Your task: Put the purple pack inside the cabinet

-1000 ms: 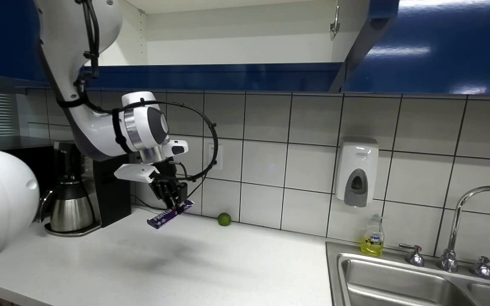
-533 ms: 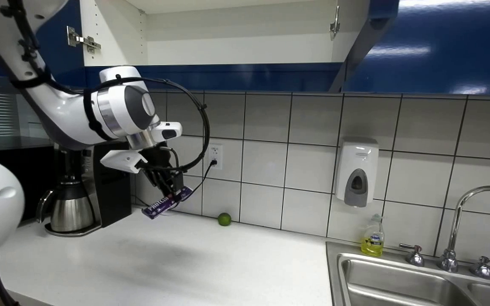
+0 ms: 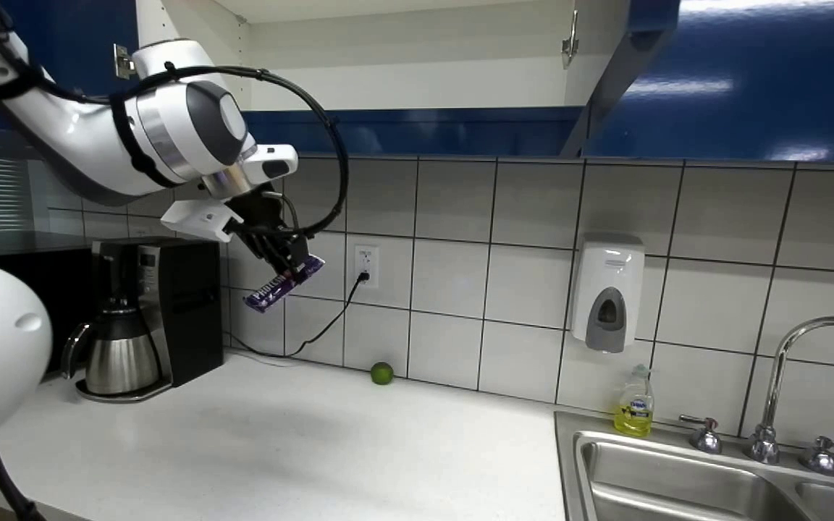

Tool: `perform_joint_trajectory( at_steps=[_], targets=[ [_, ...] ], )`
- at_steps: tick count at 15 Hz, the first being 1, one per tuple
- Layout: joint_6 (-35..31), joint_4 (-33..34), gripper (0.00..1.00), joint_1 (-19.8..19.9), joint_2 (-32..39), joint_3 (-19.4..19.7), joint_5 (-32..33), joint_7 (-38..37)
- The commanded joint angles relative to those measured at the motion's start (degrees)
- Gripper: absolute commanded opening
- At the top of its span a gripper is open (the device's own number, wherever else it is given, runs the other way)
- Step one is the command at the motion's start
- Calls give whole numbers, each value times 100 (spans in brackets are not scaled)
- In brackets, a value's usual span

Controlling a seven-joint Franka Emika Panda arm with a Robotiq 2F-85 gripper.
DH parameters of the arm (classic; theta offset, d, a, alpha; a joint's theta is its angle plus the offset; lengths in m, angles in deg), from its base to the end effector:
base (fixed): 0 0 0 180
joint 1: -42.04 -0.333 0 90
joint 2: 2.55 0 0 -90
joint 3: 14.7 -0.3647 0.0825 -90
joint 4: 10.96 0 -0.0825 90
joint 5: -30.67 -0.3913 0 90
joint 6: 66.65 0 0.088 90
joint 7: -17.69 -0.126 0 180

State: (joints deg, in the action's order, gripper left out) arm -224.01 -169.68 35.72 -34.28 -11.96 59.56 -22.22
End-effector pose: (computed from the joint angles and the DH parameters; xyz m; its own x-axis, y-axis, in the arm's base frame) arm 0.3760 0.0391 0.4497 0.8099 -0.1779 0.5589 -0.2189 -0.9757 0.0066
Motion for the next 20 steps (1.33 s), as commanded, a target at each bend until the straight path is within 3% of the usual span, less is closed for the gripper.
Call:
perform_joint_trajectory(
  at_steps=[1, 3, 4, 5, 6, 7, 8, 13, 20],
  targets=[
    [356, -240, 16, -198, -900, -22, 12, 84],
    [580, -11, 16, -379, -1044, 2, 39, 56],
    [599, -224, 16, -356, -1362, -57, -20, 129],
    [533, -246, 16, 111, -1514, -601, -688, 590],
    [730, -166, 16, -381, -1650, -165, -187, 198],
    [787, -132, 16, -361, -1776, -213, -283, 336],
    [776, -97, 16, 84, -1879, -776, -931, 740],
    [835, 75, 16, 289, -2304, -1146, -1698, 1364],
    [990, 816, 16, 653, -2423, -1635, -1978, 1540]
  ],
)
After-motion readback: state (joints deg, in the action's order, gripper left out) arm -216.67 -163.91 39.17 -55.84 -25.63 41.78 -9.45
